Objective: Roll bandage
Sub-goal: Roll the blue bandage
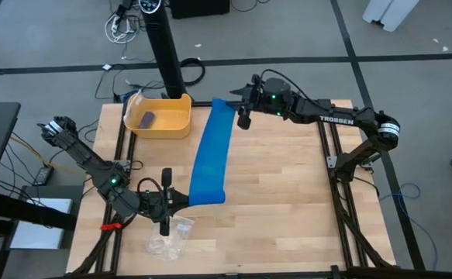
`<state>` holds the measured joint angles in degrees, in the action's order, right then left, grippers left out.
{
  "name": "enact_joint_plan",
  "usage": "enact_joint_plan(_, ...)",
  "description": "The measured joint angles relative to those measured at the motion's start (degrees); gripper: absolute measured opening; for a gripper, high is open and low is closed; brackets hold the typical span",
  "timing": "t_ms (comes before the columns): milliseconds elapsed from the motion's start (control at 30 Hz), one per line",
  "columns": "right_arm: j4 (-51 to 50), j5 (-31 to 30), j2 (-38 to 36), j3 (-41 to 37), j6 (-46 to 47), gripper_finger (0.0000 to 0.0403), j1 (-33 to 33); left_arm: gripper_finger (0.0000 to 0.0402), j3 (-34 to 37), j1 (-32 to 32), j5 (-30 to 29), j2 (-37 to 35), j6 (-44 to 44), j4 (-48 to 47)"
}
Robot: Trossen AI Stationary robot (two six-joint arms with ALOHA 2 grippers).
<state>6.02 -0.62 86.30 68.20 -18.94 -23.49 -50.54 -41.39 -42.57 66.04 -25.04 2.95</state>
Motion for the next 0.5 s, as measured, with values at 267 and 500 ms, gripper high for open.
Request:
enact_joint_plan(267, -10.74, 2.98, -0.02, 0.04, 8.0, 0.021, 0.0, 0.0019, 0.0, 0.0, 0.0, 0.0, 0.17, -0.26)
enact_joint_plan(500, -18.45, 4.17, -0.07, 0.04, 8.94, 0.021, 3.45, 0.0019, 0.0, 0.5, 0.01, 0.0, 2.67, 0.32)
